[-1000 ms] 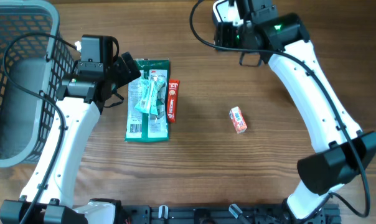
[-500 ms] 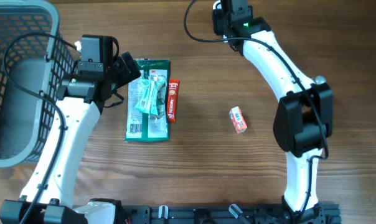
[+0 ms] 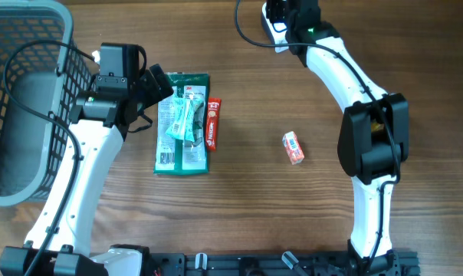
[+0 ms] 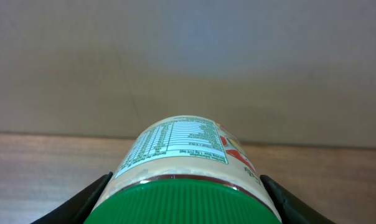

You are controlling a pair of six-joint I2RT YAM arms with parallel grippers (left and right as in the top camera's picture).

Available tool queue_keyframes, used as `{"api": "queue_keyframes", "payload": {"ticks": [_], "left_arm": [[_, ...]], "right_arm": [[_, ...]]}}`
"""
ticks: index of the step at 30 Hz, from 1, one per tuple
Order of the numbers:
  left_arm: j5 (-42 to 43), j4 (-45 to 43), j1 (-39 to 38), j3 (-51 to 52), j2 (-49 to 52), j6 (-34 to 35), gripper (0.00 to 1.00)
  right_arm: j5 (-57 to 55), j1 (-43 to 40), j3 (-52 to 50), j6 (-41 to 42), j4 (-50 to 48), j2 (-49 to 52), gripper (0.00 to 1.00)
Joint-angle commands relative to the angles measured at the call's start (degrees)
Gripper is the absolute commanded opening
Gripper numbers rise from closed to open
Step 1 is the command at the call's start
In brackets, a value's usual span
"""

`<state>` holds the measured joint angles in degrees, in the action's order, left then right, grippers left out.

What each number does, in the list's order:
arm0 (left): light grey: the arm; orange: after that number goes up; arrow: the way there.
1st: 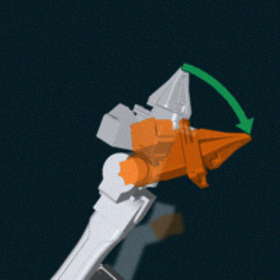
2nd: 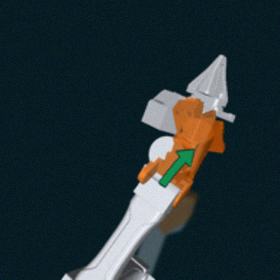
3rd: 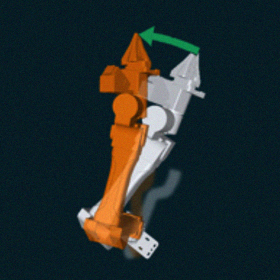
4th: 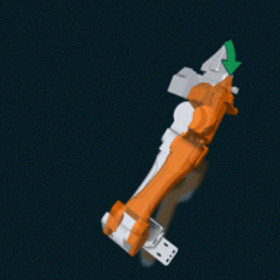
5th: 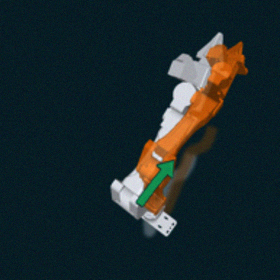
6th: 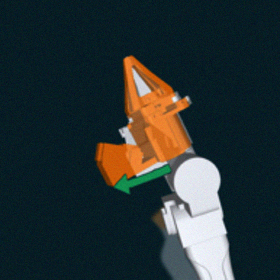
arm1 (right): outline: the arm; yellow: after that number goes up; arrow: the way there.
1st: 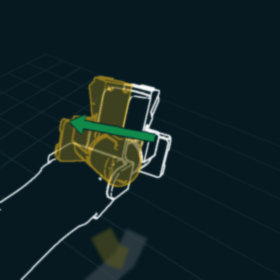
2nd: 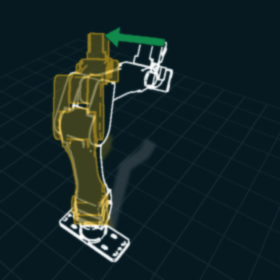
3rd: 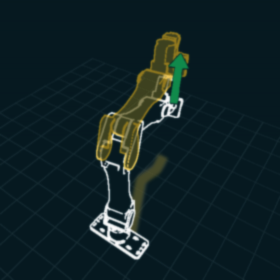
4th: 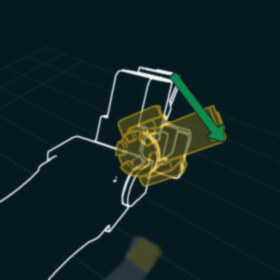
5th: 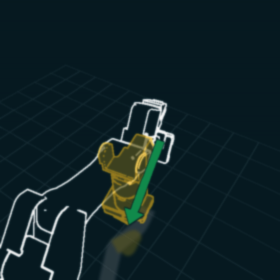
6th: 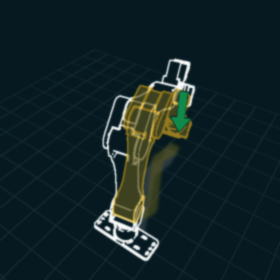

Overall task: Scan the item barcode
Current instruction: 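Lift the green jar and carry it up to the scanner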

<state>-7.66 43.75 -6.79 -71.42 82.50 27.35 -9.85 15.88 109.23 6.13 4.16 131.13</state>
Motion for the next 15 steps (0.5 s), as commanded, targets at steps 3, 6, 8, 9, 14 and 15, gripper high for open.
{"api": "queue_keyframes", "payload": {"ticks": [3, 6, 8, 9, 14, 15], "left_arm": [[-0.4, 0.0, 0.2, -0.7, -0.2, -0.1, 1.0], [-0.4, 0.0, 0.2, -0.7, -0.2, -0.1, 1.0], [-0.4, 0.0, 0.2, -0.7, -0.2, -0.1, 1.0], [-0.4, 0.0, 0.2, -0.7, -0.2, -0.1, 1.0], [-0.4, 0.0, 0.2, -0.7, -0.2, -0.1, 1.0], [-0.4, 0.0, 0.2, -0.7, -0.2, -0.1, 1.0]], "right_arm": [[2.0, -1.9, 0.6, -0.1, -4.4, 3.0, 0.13], [8.2, -2.4, 0.6, -0.1, -6.7, 3.8, 0.13], [10.2, -2.7, 0.6, -0.1, -8.0, 4.5, 0.13], [10.2, -2.7, 0.6, -0.2, -8.5, 5.1, 0.13], [10.2, -2.7, 0.6, -0.2, -9.3, 6.5, 0.14], [10.2, -2.7, 0.6, -0.1, -9.3, 6.7, 0.14]]}}
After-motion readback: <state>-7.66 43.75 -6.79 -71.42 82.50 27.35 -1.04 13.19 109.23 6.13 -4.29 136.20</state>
